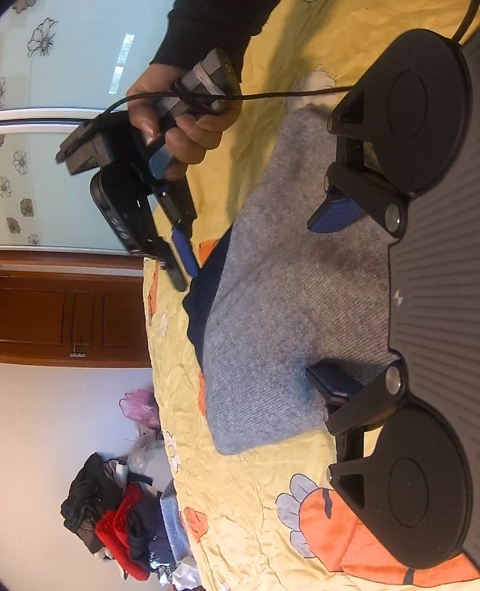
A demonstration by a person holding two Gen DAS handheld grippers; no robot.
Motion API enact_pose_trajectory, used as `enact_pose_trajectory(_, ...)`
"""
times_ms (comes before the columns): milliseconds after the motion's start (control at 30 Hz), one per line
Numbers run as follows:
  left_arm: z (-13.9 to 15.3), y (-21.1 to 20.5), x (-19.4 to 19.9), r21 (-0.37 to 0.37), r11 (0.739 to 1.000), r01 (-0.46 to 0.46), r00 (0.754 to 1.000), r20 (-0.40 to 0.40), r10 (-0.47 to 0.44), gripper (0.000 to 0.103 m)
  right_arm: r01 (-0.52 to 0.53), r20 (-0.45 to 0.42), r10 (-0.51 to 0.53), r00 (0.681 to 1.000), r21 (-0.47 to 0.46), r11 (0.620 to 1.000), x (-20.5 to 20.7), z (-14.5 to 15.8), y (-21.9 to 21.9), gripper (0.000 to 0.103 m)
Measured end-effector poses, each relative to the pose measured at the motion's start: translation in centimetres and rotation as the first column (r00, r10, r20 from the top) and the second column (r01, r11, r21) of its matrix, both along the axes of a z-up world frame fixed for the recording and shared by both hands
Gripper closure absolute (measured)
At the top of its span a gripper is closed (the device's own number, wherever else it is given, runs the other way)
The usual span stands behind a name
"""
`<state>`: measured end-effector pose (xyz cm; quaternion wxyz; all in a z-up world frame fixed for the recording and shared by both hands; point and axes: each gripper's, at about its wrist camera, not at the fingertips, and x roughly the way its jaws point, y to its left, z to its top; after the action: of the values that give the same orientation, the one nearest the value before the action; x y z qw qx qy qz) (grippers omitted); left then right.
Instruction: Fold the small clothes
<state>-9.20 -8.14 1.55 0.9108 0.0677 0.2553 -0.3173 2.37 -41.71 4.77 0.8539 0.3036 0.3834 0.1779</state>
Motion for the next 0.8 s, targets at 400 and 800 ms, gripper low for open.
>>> enact_pose_trajectory(400,-0.1,-0.1,1.1,0.002,1.0,0.001,1.0,-0.005,-0.001,0.02,-0.02,-0.031,0.019,0.999,-0.022,1.0,-0.3,-0.4,0.2,0.06)
enact_pose_trajectory(800,-0.2,-0.3,0.9,0.013,1.0,0.005,1.0,-0.002,-0.005,0.017,-0.03,0.105,0.036,0.994,-0.058,0.998,-2.0,1.2,1.2,0.088)
